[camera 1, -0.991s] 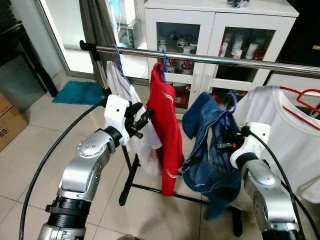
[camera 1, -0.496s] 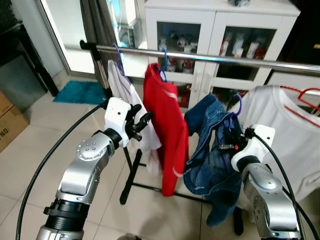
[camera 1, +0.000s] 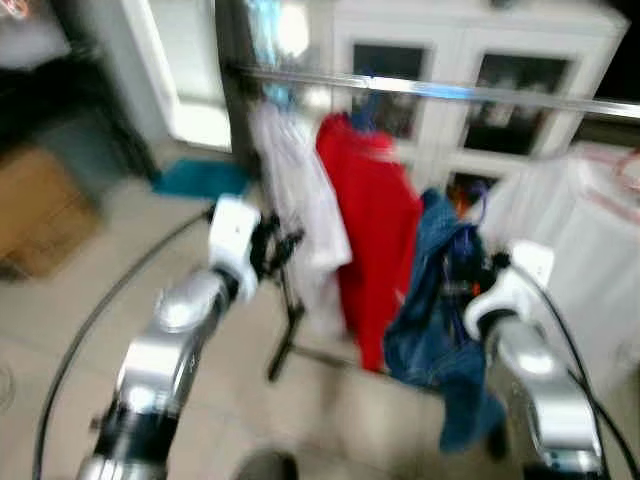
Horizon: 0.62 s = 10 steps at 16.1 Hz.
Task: Hang hanger
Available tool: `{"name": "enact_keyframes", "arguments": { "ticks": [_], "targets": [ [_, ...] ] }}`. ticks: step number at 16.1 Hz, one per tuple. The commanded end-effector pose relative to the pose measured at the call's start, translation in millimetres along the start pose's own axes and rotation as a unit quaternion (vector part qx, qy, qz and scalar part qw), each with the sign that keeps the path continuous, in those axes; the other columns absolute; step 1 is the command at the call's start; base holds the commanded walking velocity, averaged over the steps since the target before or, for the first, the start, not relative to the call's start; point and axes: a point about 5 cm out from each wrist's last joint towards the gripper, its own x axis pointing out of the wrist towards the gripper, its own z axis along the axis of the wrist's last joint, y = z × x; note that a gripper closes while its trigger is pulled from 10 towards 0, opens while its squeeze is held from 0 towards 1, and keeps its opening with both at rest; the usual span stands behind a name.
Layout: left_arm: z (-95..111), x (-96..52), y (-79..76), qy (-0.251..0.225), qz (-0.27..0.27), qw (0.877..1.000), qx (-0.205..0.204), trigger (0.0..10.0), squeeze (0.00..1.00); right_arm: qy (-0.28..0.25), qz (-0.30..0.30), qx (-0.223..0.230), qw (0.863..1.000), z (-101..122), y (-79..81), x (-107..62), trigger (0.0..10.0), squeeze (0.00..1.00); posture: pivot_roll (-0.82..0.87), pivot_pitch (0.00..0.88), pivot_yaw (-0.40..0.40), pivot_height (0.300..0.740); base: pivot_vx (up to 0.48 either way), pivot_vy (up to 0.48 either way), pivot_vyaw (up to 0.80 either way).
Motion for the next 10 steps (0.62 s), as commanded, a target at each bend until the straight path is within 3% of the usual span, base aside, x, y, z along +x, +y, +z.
{"name": "enact_keyframes", "arguments": {
  "ticks": [1,2,6,7,8,9,10],
  "targets": [
    [11.5,4.1,1.4,-0.016,-0.001,1.0,0.004,10.0,0.96,-0.022,0.002,0.003,1.0,9.9,0.9,0.3,0.0,0.0,-0.07,0.0,0.06,0.74,0.0,0.0,0.0],
    [11.7,4.7,1.7,-0.015,-0.001,1.0,0.004,10.0,1.0,-0.023,0.001,0.003,1.0,10.2,0.5,0.4,0.0,0.0,-0.07,0.0,0.061,0.74,0.0,0.0,0.0],
    [12.9,5.8,3.0,-0.014,0.002,1.0,0.014,10.0,1.0,-0.025,-0.002,0.004,1.0,11.9,-0.8,1.3,0.0,0.0,-0.07,0.0,0.059,0.74,0.0,0.0,0.0],
    [13.1,6.0,3.2,-0.014,0.0,1.0,0.023,10.0,0.88,-0.027,-0.002,0.004,1.0,13.1,-0.9,1.8,0.0,0.0,-0.07,0.0,0.059,0.74,0.0,0.0,0.0],
    [14.0,6.3,2.7,-0.018,-0.005,0.999,0.029,10.0,0.65,-0.028,-0.002,0.004,1.0,13.5,-0.9,2.1,0.0,0.0,-0.07,0.0,0.057,0.74,0.0,0.0,0.0],
    [14.6,7.3,2.9,-0.016,-0.007,0.999,0.036,10.0,0.62,-0.029,-0.002,0.005,1.0,14.4,-1.0,2.4,0.0,0.0,-0.06,0.0,0.053,0.74,0.0,0.0,0.0],
    [17.9,8.4,2.0,-0.025,-0.019,0.998,0.051,10.0,0.7,-0.033,0.0,0.005,0.999,15.9,-1.6,2.5,0.0,0.0,-0.06,0.0,0.053,0.74,0.0,0.0,0.0]
  ]
}}
